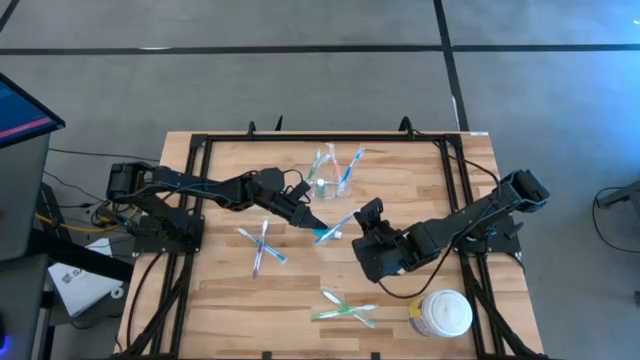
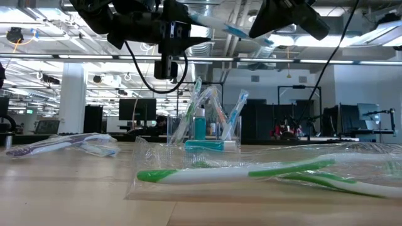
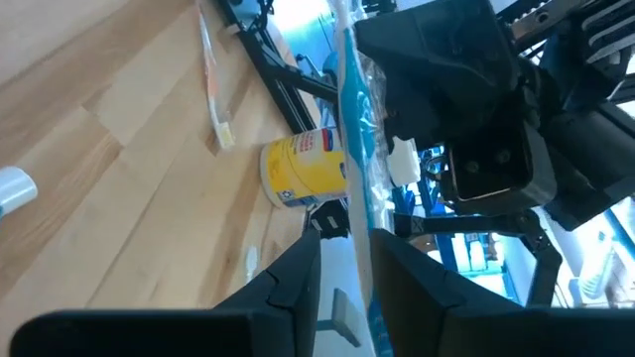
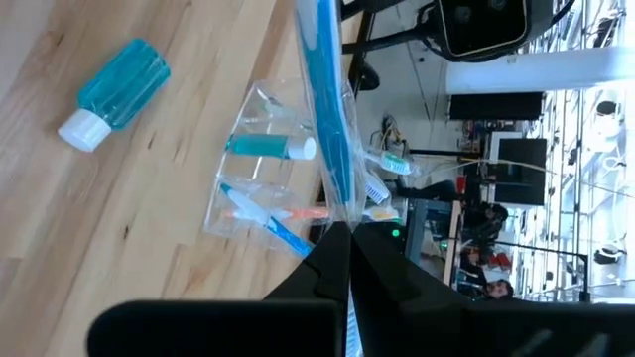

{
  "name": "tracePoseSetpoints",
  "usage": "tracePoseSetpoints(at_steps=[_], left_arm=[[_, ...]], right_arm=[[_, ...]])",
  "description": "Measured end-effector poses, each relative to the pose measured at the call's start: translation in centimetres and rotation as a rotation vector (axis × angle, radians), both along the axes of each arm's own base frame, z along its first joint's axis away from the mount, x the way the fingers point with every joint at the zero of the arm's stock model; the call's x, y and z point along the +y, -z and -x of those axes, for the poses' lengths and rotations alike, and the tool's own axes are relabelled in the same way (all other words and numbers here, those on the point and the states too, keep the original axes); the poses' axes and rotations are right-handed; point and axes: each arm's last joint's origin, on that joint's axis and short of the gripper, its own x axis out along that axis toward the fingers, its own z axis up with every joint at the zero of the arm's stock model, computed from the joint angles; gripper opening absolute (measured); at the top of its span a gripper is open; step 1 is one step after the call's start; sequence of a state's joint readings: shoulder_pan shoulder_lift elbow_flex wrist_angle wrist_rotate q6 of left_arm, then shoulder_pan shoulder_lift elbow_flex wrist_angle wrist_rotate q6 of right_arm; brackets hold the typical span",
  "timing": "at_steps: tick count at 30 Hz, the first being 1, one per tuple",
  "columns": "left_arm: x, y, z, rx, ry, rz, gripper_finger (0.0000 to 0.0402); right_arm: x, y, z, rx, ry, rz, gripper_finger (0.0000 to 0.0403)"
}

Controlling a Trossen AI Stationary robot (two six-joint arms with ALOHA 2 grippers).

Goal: Pick & Place toothbrushing station
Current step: Put the right blue toothbrush into the transparent organizer

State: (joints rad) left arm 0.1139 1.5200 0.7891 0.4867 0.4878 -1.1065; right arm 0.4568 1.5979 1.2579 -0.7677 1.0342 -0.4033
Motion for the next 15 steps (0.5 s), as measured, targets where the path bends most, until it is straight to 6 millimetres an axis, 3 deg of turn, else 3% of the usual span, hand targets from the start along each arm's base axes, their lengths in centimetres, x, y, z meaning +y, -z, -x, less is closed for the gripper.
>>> tracePoseSetpoints(at_steps=[9,15], left_arm=[[0.0,-0.1,0.0,-0.002,0.013,0.021,0.0088],[0.1,-0.1,0.0,-0.002,0.010,0.021,0.0088]], right_arm=[[0.7,3.5,-2.1,0.123,-0.027,0.139,0.0000],[1.1,2.6,-2.9,0.099,-0.023,0.139,0.0000]])
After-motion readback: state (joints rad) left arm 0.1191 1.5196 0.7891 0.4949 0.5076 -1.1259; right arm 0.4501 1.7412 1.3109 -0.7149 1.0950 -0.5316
